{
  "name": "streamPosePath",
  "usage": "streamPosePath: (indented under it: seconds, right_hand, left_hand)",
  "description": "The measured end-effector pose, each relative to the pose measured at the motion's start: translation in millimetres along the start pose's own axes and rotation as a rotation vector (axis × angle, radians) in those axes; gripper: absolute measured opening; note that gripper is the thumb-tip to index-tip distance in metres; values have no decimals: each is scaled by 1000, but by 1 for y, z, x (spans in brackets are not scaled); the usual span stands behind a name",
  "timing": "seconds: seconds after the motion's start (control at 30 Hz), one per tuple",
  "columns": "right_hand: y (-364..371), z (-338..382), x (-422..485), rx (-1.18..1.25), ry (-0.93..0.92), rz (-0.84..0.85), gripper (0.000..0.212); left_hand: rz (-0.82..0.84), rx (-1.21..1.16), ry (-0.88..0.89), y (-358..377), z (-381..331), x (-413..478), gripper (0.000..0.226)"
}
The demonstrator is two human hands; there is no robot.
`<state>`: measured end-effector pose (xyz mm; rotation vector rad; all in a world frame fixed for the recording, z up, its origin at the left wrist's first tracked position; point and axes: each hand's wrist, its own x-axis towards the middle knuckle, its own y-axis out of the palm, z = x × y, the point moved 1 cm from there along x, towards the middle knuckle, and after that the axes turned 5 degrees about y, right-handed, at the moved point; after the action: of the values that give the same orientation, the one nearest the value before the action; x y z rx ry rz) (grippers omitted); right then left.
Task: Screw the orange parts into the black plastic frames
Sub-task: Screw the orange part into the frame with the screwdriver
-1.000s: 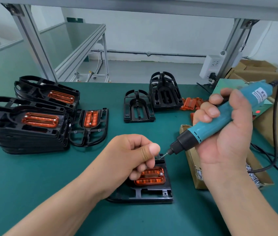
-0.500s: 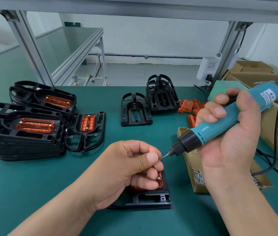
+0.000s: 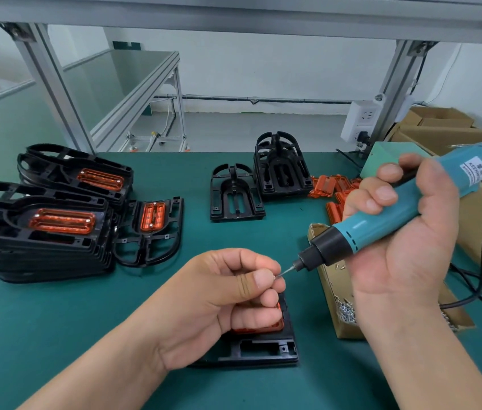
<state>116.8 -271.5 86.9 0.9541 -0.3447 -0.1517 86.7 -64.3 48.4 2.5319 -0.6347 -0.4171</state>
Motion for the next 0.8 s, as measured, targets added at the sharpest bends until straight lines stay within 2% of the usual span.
streamPosePath:
  seconds: [0.8]
  right_hand:
    - [0,0,-1,-16,-15,-4,7]
  left_hand:
    - [15,-59,-21,-1,6,2,11]
